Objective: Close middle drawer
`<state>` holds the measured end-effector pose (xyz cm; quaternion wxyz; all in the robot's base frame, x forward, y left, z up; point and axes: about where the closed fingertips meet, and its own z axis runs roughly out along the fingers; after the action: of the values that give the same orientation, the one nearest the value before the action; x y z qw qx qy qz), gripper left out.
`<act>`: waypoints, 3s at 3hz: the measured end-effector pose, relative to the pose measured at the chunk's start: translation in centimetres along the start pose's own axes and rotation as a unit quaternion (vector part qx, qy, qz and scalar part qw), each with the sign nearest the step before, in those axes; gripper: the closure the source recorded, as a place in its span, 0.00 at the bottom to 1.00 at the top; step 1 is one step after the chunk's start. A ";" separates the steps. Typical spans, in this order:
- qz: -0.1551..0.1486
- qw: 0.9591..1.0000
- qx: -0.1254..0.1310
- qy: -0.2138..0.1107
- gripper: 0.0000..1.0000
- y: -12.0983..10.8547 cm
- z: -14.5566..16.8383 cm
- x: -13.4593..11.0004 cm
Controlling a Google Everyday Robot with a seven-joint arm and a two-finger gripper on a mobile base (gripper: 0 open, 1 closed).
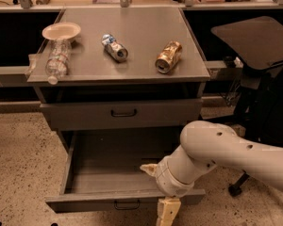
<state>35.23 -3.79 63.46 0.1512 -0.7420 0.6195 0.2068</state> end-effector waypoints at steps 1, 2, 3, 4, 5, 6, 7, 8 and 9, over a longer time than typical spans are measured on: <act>0.010 0.999 0.031 -0.002 0.19 -1.5 1.4 1.8; 0.025 0.996 0.079 -0.010 0.42 -3.2 4.5 5.6; 0.039 0.991 0.123 -0.015 0.73 -5.1 7.4 9.6; 0.046 0.990 0.132 -0.018 0.96 -6.0 9.2 11.7; 0.060 0.991 0.115 -0.017 1.00 -5.7 12.1 13.6; 0.067 0.992 0.107 -0.008 1.00 -5.7 13.5 14.6; 0.067 0.992 0.107 -0.008 1.00 -5.7 13.3 14.5; 0.068 0.992 0.106 -0.002 1.00 -5.9 13.3 14.4; 0.070 0.992 0.104 0.001 1.00 -5.8 13.3 14.5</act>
Offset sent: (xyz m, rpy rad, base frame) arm 0.0684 -0.0403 -0.1266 0.0900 -0.2259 -0.2443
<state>41.50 -8.71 44.54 0.2126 -0.6770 0.6883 0.1506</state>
